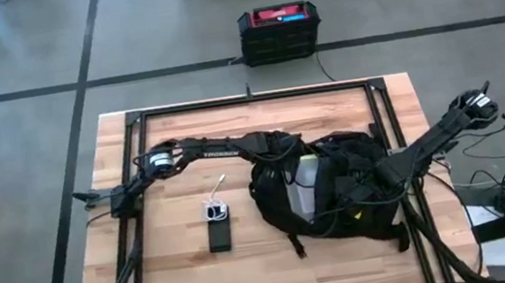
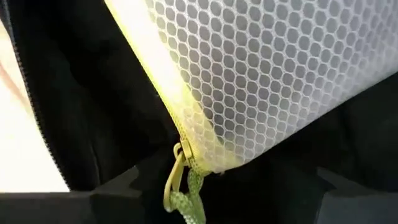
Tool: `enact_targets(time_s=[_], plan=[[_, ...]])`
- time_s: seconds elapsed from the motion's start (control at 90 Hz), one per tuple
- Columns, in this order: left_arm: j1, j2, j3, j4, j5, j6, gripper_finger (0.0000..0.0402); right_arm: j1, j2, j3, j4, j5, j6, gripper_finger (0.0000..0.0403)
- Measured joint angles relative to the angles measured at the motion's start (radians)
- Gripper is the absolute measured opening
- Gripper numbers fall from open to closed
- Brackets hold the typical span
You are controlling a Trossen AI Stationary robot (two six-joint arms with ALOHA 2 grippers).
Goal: Unpack backpack
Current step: Remove the yellow green zip bag from the black backpack
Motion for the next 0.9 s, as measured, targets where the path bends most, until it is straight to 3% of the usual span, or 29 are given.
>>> enact_targets(time_s=[0.244, 0.389, 0.522, 0.9], plan=[[-0.022, 0.0, 0.027, -0.028, 0.018, -0.053, 0.0086, 0.0, 0.0, 0.0, -0.002, -0.008, -0.014, 0.0199], [-0.037, 0.001, 0.047, -0.038, 0.013, -0.046, 0.0063, 0.0, 0.0, 0.0, -0.004, -0.012, -0.01, 0.0199], [-0.047, 0.001, 0.048, -0.044, 0.004, -0.039, 0.0085, 0.0, 0.0, 0.0, -0.003, -0.011, -0.008, 0.0199], [-0.062, 0.001, 0.074, -0.046, 0.071, -0.057, 0.0211, 0.0, 0.0, 0.0, -0.003, -0.007, -0.013, 0.0199]])
